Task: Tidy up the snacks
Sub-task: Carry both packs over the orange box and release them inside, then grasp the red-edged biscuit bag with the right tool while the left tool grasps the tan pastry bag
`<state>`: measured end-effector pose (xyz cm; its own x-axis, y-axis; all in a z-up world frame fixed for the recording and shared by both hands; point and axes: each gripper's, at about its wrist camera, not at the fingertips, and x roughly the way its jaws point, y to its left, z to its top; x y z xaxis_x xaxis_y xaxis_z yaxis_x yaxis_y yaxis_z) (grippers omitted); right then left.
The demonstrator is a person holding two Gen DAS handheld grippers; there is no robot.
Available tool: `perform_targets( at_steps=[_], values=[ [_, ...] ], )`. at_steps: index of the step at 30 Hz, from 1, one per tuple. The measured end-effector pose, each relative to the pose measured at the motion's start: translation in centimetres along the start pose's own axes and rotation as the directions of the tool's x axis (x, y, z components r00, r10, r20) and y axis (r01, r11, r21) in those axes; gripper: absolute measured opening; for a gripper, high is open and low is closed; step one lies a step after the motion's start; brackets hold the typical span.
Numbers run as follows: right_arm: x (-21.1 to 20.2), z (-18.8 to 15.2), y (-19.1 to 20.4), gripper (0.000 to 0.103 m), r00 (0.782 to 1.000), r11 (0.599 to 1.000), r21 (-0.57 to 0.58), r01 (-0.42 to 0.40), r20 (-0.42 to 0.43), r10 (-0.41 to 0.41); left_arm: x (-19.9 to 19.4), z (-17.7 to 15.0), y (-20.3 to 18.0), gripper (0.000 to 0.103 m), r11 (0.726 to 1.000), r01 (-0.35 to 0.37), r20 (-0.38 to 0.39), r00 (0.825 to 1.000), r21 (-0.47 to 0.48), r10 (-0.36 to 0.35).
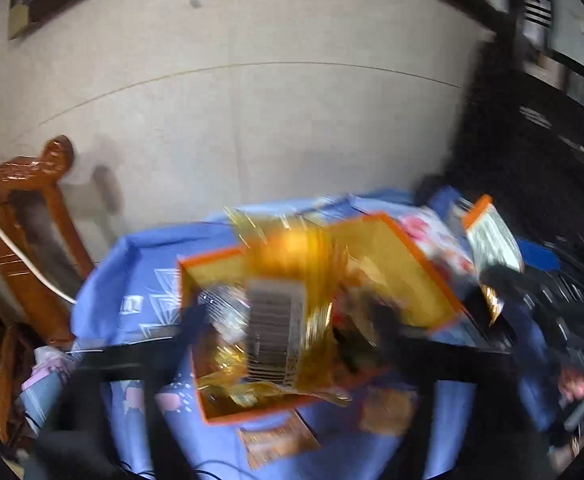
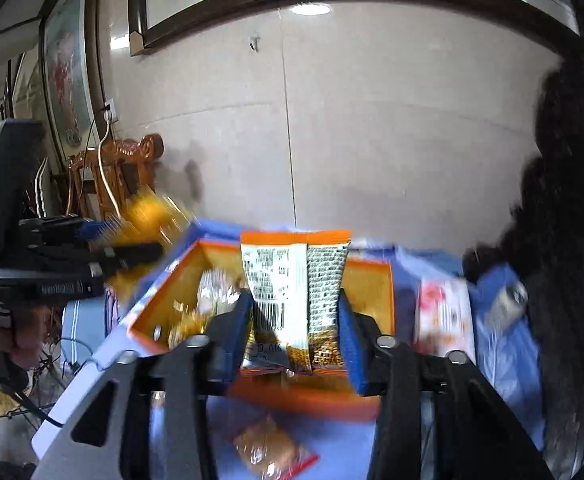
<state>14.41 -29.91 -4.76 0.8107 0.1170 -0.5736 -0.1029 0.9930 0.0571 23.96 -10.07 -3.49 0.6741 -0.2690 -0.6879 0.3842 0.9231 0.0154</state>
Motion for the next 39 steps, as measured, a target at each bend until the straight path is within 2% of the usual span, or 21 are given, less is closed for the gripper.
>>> perform_targets(
  at_steps=[1,2,4,6,9,10,14,15,19,21,25,29,34,39],
  values=[
    [0.1,0.8,0.1,0.083,0.999,1.000,0.000,0.030,0.018,-0.030,0.2,0.7,0.3,0.099,0.999,-0.025,0.013,1.000,-0.023,0.025],
    [-0.3,1.2,0.3,0.087,0.998,0.999,0.000,0.046,0.050,-0.046,0.1,1.1,0.7,0.099,0.999,-0.013,0.027,1.000,-0.042,0.014],
    [-1.0,0.8,0.7,0.092,0.997,1.000,-0.012,0.012,0.076,-0.011,-0.3,0.7,1.2,0.099,0.998,0.011,0.046,0.999,-0.054,-0.008],
    [-0.9,-0.6,0.8,0.095,0.999,1.000,-0.016,-0.004,0.038,0.005,-0.3,-1.2,1.5,0.099,0.999,0.006,0.033,0.999,-0.053,-0.004],
    [-0.2,-4.3,0.9,0.095,0.992,0.999,-0.007,-0.034,-0.119,0.033,-0.1,-4.8,1.9,0.099,0.998,-0.002,-0.037,0.999,-0.060,-0.001],
    [0.1,-6.0,1.0,0.095,0.982,0.999,-0.004,-0.035,-0.183,0.034,0.0,-6.0,2.1,0.099,0.998,-0.004,-0.058,0.998,-0.066,0.001],
    [0.9,-11.0,1.8,0.097,0.946,0.999,-0.010,-0.037,-0.323,0.032,0.1,-10.8,2.5,0.099,0.997,-0.020,-0.132,0.991,-0.080,0.009],
    [1.0,-12.0,2.1,0.099,0.940,0.999,-0.027,-0.029,-0.341,0.018,0.1,-12.1,2.6,0.099,0.997,-0.017,-0.153,0.988,-0.081,0.005],
    [2.1,-14.4,4.2,0.099,0.927,0.987,-0.155,-0.046,-0.375,-0.016,0.0,-15.7,2.3,0.099,1.000,-0.010,-0.202,0.979,-0.024,0.005],
    [2.6,-15.3,4.8,0.099,0.923,0.974,-0.214,-0.072,-0.385,-0.016,-0.1,-16.9,2.2,0.099,1.000,-0.012,-0.218,0.976,0.010,0.014],
    [5.6,-16.5,5.6,0.099,0.895,0.945,-0.300,-0.127,-0.445,-0.021,-0.1,-18.0,2.6,0.099,0.999,-0.025,-0.224,0.974,0.032,0.031],
    [8.9,-17.2,6.0,0.099,0.866,0.934,-0.305,-0.185,-0.501,0.008,0.7,-18.7,3.4,0.099,0.999,-0.031,-0.240,0.970,0.009,0.032],
    [11.4,-17.6,5.8,0.099,0.858,0.932,-0.300,-0.203,-0.514,0.021,2.4,-19.5,4.1,0.099,0.999,-0.040,-0.289,0.957,-0.018,0.033],
    [13.7,-19.5,4.9,0.099,0.811,0.941,-0.257,-0.220,-0.584,0.030,3.5,-19.9,4.1,0.099,0.999,-0.043,-0.306,0.951,-0.006,0.039]
  ],
)
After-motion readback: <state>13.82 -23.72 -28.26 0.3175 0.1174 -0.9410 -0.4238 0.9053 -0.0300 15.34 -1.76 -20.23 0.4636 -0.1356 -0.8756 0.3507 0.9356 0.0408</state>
